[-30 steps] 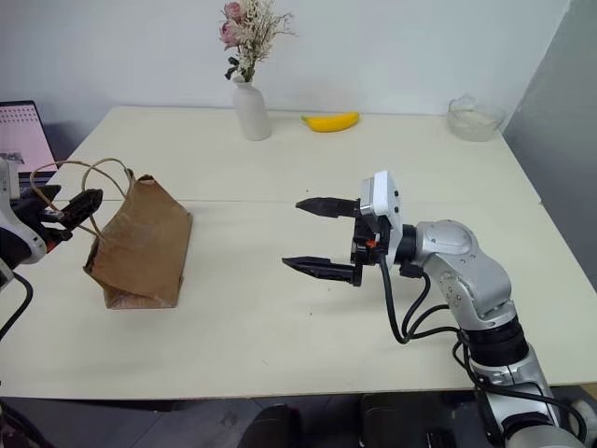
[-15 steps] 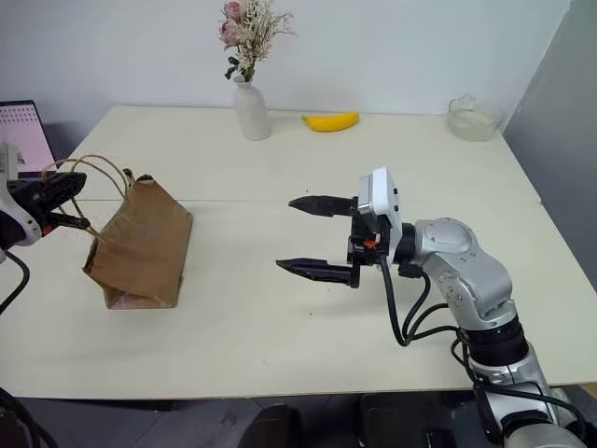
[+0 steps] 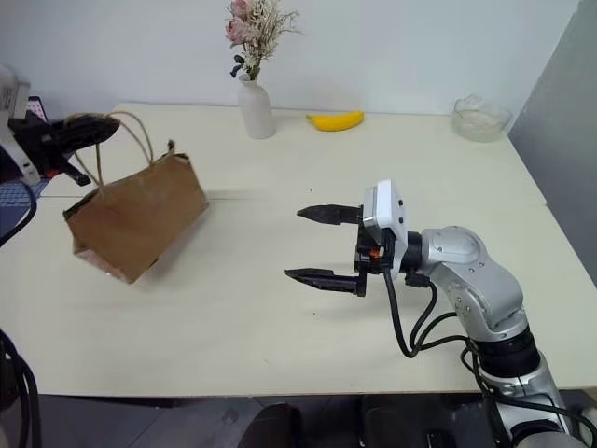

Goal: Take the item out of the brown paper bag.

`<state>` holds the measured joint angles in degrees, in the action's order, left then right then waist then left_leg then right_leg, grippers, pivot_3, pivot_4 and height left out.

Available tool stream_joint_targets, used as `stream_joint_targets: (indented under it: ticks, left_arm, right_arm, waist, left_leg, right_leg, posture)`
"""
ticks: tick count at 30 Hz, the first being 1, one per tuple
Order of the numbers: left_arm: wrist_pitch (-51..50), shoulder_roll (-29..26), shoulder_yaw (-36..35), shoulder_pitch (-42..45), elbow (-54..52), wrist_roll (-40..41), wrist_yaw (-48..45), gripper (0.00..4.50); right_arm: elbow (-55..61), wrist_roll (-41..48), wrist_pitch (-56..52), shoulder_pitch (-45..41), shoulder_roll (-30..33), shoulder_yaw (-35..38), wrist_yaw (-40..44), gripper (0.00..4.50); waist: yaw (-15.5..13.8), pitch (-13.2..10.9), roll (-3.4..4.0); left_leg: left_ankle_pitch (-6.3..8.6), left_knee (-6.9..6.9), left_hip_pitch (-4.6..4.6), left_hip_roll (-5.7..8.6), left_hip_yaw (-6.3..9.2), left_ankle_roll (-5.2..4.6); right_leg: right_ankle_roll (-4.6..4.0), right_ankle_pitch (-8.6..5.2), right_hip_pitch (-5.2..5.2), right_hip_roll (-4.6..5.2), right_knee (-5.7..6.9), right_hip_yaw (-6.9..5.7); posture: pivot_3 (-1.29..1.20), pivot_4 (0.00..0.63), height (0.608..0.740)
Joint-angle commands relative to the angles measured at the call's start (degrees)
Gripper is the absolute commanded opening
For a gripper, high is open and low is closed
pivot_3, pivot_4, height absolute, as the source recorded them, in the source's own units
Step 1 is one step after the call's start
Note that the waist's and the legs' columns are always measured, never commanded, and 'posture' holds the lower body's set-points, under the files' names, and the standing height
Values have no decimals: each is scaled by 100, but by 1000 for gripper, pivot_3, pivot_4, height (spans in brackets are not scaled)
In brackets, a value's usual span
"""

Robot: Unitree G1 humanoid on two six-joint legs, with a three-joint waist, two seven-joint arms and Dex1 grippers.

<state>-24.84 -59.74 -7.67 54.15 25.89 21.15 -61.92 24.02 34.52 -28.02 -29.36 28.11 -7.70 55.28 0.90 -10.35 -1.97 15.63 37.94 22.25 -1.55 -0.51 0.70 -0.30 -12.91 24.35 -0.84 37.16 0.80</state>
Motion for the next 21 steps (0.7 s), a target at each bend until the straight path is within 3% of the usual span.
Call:
stream_joint_targets:
  ticks: [1,11,21]
  left_arm:
    - [542,235,372,697,487,-283,-589,34]
    - [2427,1856,1207,2515,3060,-1277,-1512,34]
    - [3723,3112,1288,3290,4415,-1916,-1529,34]
  right_arm:
    - [457,35,16,183,100,235,-220,4500]
    - [1643,215,-438,1226,505,717,-1127,4500]
    - [2792,331,-886,2270,547,1349,-2438,4500]
  waist:
    - [-10,0,0]
    - [-74,1,-3]
    - [-43,2,-7]
  left_leg:
    - [0,1,4,0,-1,0]
    - [0,13,31,4,-8,-1]
    - [-1,17,69,6,-12,-1]
  right_leg:
    - [0,0,2,0,2,0]
    - [2,0,13,-8,-3,-7]
    - [6,2,59,-8,9,4]
  posture:
    - [0,150,740]
    - [0,150,740]
    - [0,150,740]
